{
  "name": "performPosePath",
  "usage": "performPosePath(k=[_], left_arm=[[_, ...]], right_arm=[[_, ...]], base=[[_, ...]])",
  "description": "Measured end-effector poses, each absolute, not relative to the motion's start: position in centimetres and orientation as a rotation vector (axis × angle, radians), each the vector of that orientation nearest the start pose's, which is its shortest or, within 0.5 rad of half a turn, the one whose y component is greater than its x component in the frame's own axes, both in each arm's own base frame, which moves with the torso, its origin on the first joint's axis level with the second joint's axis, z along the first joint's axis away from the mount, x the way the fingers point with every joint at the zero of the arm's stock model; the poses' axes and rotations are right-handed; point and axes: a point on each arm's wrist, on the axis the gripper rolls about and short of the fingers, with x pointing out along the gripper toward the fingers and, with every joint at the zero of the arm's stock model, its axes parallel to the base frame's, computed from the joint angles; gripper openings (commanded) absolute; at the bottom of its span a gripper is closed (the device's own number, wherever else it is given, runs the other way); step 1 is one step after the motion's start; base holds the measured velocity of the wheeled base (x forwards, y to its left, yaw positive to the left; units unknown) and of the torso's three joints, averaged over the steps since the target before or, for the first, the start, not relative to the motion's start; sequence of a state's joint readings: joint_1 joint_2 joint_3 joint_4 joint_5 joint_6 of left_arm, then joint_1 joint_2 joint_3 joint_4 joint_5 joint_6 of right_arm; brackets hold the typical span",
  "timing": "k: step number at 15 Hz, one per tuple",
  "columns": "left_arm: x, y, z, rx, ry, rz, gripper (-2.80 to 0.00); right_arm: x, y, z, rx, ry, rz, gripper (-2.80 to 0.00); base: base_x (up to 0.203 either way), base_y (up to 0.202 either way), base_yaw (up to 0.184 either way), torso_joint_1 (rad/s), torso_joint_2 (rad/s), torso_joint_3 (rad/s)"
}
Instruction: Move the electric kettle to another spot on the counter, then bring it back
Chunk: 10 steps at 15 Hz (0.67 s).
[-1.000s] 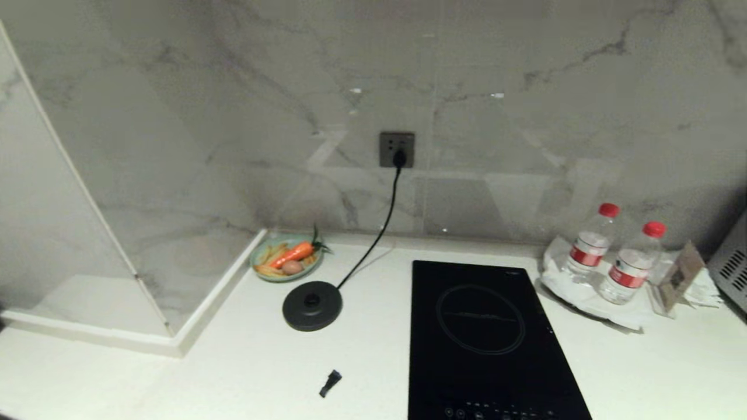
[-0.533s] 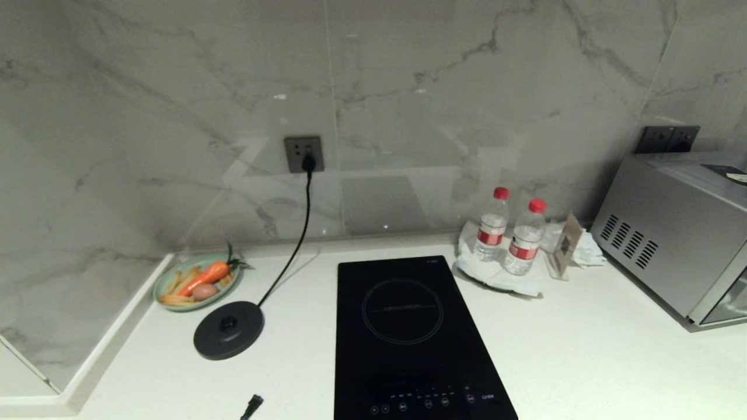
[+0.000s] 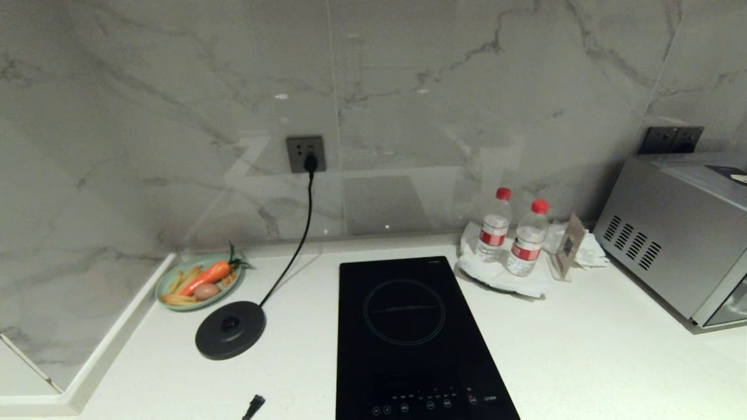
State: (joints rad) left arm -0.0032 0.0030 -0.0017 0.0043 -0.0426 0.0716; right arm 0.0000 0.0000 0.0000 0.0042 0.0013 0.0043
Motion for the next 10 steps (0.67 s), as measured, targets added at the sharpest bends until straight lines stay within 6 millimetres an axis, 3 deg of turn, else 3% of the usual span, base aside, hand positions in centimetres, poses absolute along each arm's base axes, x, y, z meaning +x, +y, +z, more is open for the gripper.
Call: performPosePath(k=[8,10], left_arm=[[-2.27,-0.09,7.56,0.07,0.004,-0.045,-2.8],[-2.27,-0.09,7.55,0.07,0.004,-0.046,-2.8]], right_arm=[[-2.28,0.0,7.5,0.004,0.004,0.001,-2.8],[-2.28,0.0,7.51,0.005,0.004,0.001,-2.8]], base=[[0.0,0.0,0.0,0.0,0.0,0.0],[0.0,0.0,0.0,-0.096,0.23,0.138]])
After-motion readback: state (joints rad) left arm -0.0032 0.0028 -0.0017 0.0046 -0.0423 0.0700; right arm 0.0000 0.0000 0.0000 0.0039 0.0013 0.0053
